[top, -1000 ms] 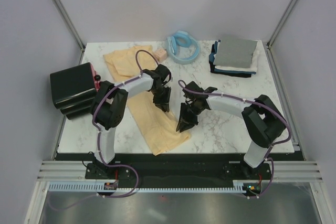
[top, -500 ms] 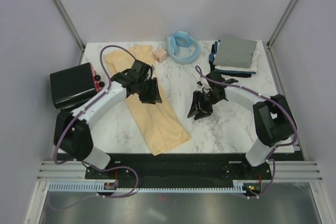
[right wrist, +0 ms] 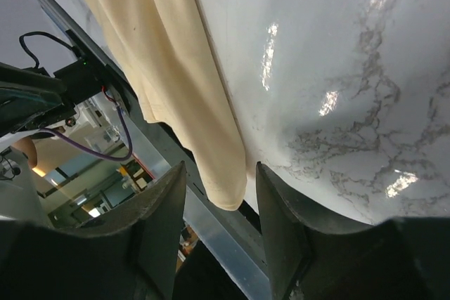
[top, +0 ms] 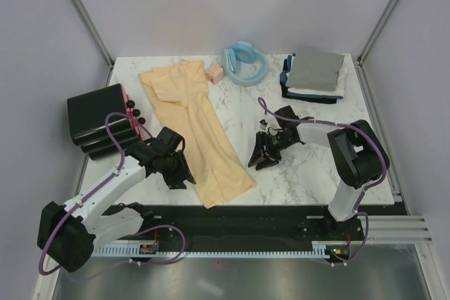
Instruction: Fold and stack the t-shirts
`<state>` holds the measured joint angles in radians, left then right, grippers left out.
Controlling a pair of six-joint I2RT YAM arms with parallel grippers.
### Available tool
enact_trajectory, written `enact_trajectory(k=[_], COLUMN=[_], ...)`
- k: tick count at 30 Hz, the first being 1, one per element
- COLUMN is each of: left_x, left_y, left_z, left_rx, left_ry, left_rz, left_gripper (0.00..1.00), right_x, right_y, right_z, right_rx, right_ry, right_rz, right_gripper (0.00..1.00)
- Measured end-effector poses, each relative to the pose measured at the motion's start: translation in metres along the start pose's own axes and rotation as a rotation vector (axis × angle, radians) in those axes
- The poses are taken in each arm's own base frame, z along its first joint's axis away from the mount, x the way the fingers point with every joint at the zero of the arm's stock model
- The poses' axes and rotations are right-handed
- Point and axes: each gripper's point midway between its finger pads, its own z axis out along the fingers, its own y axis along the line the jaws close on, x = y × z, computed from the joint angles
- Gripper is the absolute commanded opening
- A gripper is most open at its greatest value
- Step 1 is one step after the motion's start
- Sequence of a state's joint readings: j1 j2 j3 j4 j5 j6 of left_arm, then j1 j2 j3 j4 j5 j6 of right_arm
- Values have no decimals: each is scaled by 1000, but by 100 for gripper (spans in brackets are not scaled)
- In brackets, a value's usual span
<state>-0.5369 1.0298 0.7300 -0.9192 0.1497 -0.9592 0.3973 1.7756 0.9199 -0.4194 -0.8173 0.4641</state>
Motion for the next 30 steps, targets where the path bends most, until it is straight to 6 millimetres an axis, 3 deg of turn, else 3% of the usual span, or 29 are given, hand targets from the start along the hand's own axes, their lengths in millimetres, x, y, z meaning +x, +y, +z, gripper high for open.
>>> enact_trajectory(k=[6, 13, 26, 30], left_x=[11, 26, 22, 26], left_y=[17, 34, 7, 10], left_z=[12, 40, 59, 66], left_rx=[-99, -140, -26, -41], left_ry=[48, 111, 118, 143], left_rz=[-84, -140, -109, -113], left_gripper=[46, 46, 47, 47], right_x=[-3, -4, 3, 8], right_y=[2, 1, 5, 5], right_z=[6, 10, 15, 20], right_rx=[-29, -33, -70, -70], right_ry=[2, 5, 27, 47], right_rz=[-10, -16, -7, -3], right_gripper=[55, 56, 59, 60])
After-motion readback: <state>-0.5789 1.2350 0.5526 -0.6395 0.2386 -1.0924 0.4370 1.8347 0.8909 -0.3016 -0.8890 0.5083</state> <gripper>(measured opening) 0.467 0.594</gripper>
